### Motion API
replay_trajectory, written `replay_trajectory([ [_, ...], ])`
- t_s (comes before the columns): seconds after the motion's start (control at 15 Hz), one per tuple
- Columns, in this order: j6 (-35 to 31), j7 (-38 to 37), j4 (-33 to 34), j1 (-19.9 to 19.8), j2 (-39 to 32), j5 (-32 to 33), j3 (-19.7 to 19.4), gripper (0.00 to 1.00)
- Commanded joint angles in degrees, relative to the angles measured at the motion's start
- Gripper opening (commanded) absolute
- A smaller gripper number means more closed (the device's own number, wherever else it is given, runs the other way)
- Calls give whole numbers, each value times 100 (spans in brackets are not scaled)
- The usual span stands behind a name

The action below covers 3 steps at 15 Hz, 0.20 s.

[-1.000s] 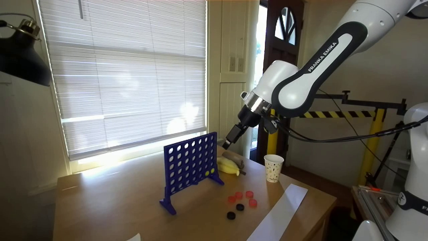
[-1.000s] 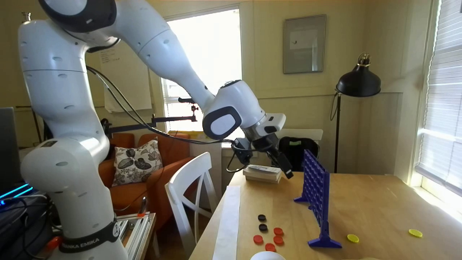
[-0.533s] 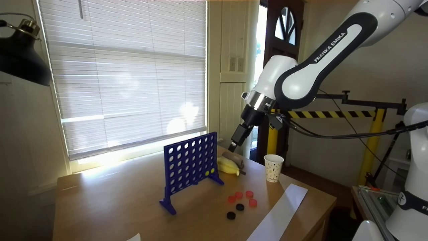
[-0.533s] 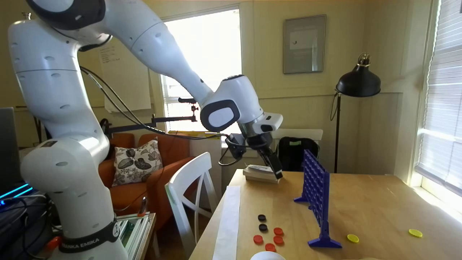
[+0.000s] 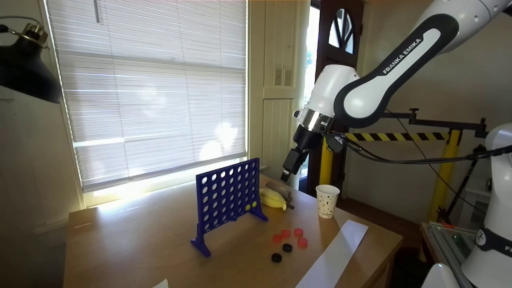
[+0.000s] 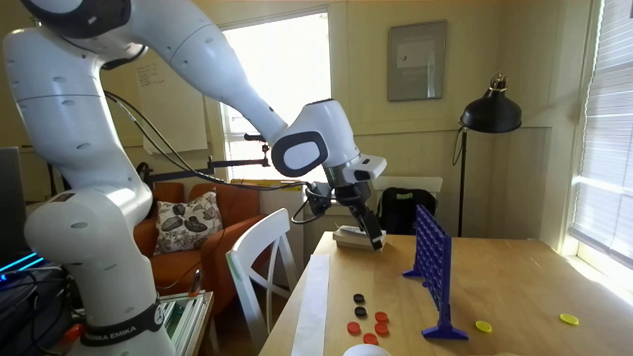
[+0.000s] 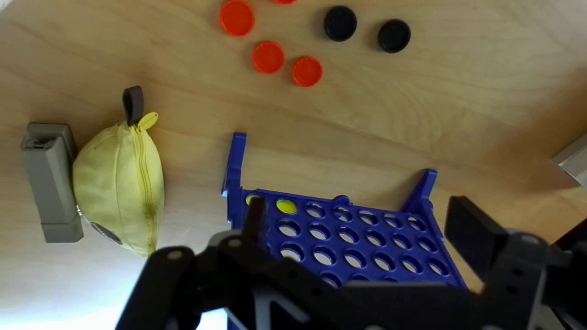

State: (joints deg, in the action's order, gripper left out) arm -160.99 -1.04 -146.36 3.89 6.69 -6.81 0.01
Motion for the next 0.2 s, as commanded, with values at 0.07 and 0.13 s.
replay_trajectory([
  [0.07, 12, -25, -29, -57, 22, 28, 55, 100],
  [0.13, 12, -27, -37, -57, 29, 30, 56, 100],
])
